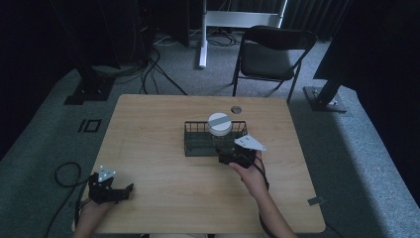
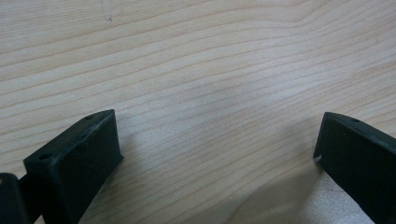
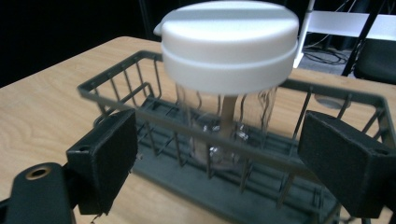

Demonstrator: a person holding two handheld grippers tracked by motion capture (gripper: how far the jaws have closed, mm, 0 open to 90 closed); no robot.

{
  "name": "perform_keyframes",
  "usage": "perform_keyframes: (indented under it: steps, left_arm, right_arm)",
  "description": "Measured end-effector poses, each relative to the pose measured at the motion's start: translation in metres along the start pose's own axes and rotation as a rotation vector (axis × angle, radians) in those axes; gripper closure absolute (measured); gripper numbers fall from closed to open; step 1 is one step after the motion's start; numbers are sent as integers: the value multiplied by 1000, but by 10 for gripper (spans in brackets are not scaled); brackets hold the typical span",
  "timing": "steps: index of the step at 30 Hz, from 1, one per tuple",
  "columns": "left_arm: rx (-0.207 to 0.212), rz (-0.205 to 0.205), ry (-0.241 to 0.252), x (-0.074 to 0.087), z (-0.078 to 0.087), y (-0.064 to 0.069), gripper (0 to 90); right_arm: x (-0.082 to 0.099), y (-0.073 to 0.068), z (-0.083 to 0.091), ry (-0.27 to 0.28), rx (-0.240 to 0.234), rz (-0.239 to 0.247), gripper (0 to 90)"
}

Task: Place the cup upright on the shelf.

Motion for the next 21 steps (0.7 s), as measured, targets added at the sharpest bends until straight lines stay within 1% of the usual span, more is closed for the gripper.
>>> perform_keyframes:
  steps: [6,9,11,14,17,21]
  left_arm:
    - [0,0,0,0,0,0,6]
    - [0,0,0,0,0,0,6]
    - [0,0,0,0,0,0,6]
    - [0,0,0,0,0,0,6]
    - [0,0,0,0,0,0,6]
    - [0,0,0,0,0,0,6]
  right_arm:
    - [13,1,8,-6,-4,11,120]
    - [21,4,10,-15,4,22,120]
    - [25,6,12,-15,2,16,120]
    - [30,9,14,-10,15,44,120]
    - [34,12,16,-10,-4,31,120]
    - [39,17,18,-12,5,45,120]
Point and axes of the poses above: each handheld gripper's, and its own axes: z roughly backward along the jaws, x roughly out of its underside, y roughly to its right, the point moved 7 cm from there along -z, roughly forward along the jaws, and after that the axes turned 14 degrees about -y, right-handed, at the moved point
